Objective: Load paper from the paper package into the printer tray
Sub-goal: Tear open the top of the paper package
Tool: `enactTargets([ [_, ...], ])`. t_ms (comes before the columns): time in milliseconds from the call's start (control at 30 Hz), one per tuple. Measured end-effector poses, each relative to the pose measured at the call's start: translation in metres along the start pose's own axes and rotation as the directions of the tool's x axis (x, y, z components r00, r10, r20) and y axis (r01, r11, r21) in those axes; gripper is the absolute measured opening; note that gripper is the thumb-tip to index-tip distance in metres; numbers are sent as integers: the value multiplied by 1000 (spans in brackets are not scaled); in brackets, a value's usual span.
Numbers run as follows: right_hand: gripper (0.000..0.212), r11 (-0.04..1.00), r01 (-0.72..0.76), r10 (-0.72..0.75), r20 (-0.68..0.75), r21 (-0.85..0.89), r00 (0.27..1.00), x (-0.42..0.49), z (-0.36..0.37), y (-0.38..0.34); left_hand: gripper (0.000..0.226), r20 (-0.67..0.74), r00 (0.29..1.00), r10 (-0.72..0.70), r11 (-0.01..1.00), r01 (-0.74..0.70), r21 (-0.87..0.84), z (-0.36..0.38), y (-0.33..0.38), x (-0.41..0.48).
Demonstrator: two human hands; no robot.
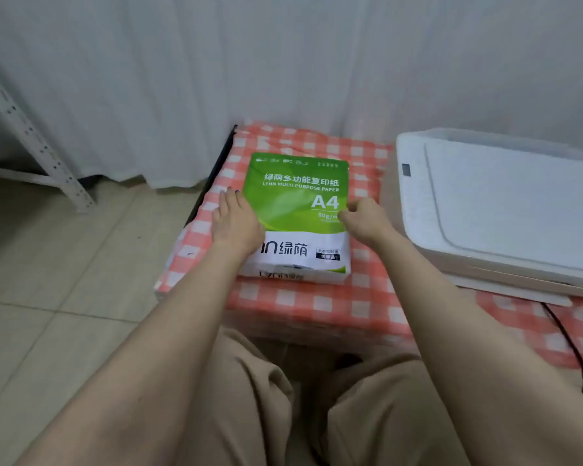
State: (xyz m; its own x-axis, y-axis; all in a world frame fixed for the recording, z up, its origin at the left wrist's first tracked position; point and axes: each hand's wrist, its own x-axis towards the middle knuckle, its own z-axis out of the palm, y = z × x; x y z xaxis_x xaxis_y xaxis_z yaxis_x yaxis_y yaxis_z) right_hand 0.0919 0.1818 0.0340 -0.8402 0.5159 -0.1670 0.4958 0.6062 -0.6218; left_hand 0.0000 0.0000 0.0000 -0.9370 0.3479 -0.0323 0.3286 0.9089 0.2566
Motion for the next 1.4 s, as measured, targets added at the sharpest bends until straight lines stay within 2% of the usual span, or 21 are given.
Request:
enactTargets([
  [100,21,997,24,-21,-54,71,998,14,7,4,73,32,989,-147,986,149,-79,7,-4,23],
  [200,27,988,26,-12,-97,153,995,27,15,6,68,66,982,-178,970,186,-155,12,-1,45],
  [333,28,991,-18,39,-159,130,987,49,25,10,58,110,970,-215,945,235,-226,17,4,63],
  [467,35,965,-179,189,-34,190,981,62,36,18,46,146,956,-253,887,290,-360,22,4,72],
  [533,30,921,-237,251,-8,309,968,64,43,22,44,156,949,-274,859,315,-403,21,4,73],
  [600,20,832,-272,322,-21,484,947,63,49,25,46,180,943,-278,841,330,-430,20,5,74],
  [767,25,648,-299,453,-38,701,891,60,54,28,47,148,939,-310,818,343,-462,18,8,76],
  [833,18,545,-266,427,10,795,904,62,50,25,45,113,945,-308,824,324,-464,18,5,76],
  [900,25,443,-267,397,80,856,914,62,43,19,42,106,942,-319,800,328,-502,17,3,77],
  [933,29,424,-276,383,106,863,918,62,39,16,39,115,934,-338,771,344,-536,16,3,76],
  [1000,35,426,-276,362,118,862,925,61,33,11,26,123,919,-376,714,371,-594,10,3,72],
  [1133,40,445,-198,317,53,874,947,52,24,-1,18,102,896,-432,652,389,-651,-16,4,63],
  [1233,43,457,-118,259,-5,882,966,39,12,-14,10,60,887,-458,645,378,-663,-41,8,54],
  [1400,57,487,-23,140,-52,873,989,10,-18,-39,18,-20,862,-507,642,362,-676,-81,18,30],
])
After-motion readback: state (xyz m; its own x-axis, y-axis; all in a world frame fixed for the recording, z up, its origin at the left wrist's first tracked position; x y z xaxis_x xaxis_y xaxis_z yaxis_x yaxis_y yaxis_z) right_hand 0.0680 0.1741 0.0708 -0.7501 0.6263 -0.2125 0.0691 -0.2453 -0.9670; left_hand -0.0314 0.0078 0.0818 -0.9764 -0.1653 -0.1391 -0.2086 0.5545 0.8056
